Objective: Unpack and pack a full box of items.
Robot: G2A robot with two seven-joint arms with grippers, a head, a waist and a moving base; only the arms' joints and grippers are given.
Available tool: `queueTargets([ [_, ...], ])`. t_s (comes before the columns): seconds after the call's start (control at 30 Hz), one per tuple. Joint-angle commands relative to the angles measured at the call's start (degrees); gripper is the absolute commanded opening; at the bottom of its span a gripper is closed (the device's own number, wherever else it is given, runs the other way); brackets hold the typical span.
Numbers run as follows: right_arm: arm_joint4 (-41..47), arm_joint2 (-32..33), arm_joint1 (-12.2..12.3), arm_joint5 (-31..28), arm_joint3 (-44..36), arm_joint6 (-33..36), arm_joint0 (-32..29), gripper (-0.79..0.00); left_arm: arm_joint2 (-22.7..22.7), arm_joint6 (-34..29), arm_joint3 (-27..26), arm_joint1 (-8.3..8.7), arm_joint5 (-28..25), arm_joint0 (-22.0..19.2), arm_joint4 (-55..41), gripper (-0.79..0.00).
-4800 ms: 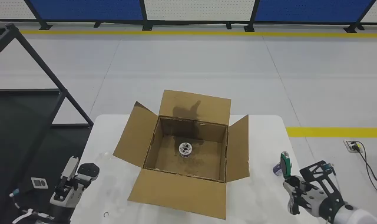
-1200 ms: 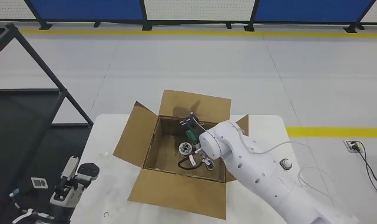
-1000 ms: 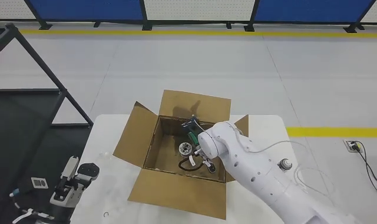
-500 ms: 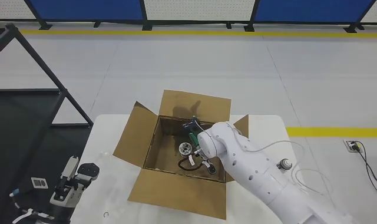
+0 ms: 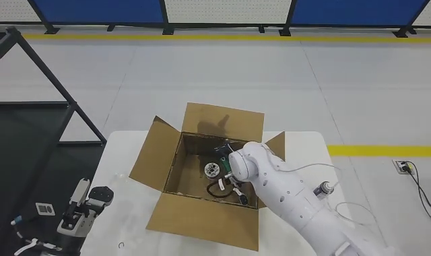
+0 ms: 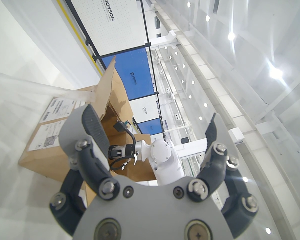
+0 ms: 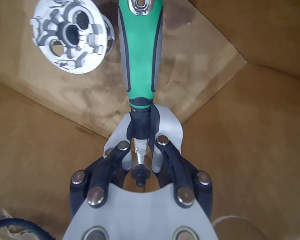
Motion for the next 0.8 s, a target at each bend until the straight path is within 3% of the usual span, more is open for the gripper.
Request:
queueTargets([
  [0.0, 0.2, -0.3, -0.6, 0.1, 1.1, 0.0, 0.2, -0.785, 0.0, 0.0, 0.0, 0.0, 0.0, 0.0, 0.0, 0.0],
  [0.47, 0.9, -1.3, -4.1, 0.8, 9.0, 0.3, 1.8, -0.785, 0.0, 0.0, 0.0, 0.0, 0.0, 0.0, 0.0, 0.0],
  [0.5, 1.0, -1.3, -4.4, 0.8, 9.6, 0.2, 1.9, -0.754, 0.0, 0.0, 0.0, 0.0, 0.0, 0.0, 0.0, 0.0],
  [0.53, 1.1, -1.3, -4.6, 0.8, 10.1, 0.0, 2.0, -0.579, 0.0, 0.0, 0.0, 0.0, 0.0, 0.0, 0.0, 0.0],
  [0.57, 1.1, -1.3, -4.8, 0.9, 10.5, -0.1, 2.1, -0.526, 0.0, 0.0, 0.0, 0.0, 0.0, 0.0, 0.0, 0.0],
  [0.63, 1.2, -1.3, -5.2, 0.8, 11.4, -0.3, 2.3, -0.471, 0.0, 0.0, 0.0, 0.0, 0.0, 0.0, 0.0, 0.0],
  [0.77, 1.4, -1.0, -5.9, 0.6, 13.1, -0.9, 2.7, -0.486, 0.0, 0.0, 0.0, 0.0, 0.0, 0.0, 0.0, 0.0],
])
